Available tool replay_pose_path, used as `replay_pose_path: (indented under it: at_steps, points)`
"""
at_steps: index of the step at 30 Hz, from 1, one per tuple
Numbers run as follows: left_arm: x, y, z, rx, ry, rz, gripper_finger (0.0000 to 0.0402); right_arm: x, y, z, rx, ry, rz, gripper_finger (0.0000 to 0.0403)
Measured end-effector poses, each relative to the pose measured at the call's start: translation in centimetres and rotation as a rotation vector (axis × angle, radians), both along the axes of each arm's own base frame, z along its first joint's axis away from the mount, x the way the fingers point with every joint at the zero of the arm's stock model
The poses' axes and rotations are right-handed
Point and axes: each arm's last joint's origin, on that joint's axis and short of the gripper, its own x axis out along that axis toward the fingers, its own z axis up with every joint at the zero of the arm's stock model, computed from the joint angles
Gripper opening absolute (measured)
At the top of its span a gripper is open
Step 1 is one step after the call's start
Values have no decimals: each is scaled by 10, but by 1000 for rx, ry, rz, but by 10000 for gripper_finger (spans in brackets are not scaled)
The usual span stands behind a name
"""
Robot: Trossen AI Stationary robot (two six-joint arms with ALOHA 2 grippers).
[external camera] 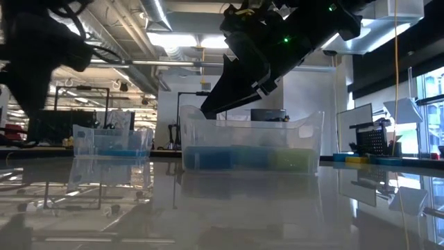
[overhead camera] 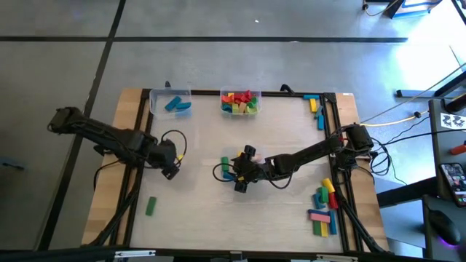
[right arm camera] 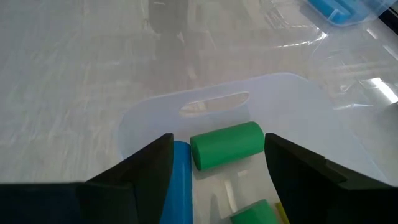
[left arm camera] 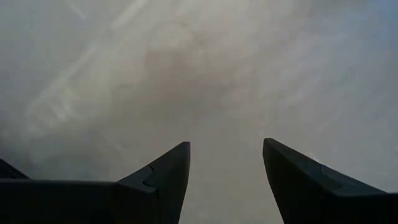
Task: Sort blocks by size
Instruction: Put the green rectangular block into the top left transparent bin
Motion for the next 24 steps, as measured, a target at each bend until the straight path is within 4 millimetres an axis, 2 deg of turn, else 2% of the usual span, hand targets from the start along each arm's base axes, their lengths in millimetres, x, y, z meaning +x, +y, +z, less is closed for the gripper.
replay_pose_path:
  at_steps: [14,24]
  points:
    - [-16,-42,-1,-133,48,93,196,0,0,0,0,0,0,248]
    - [-27,-74,-15,-166,194,138,196,0,0,0,0,0,0,248]
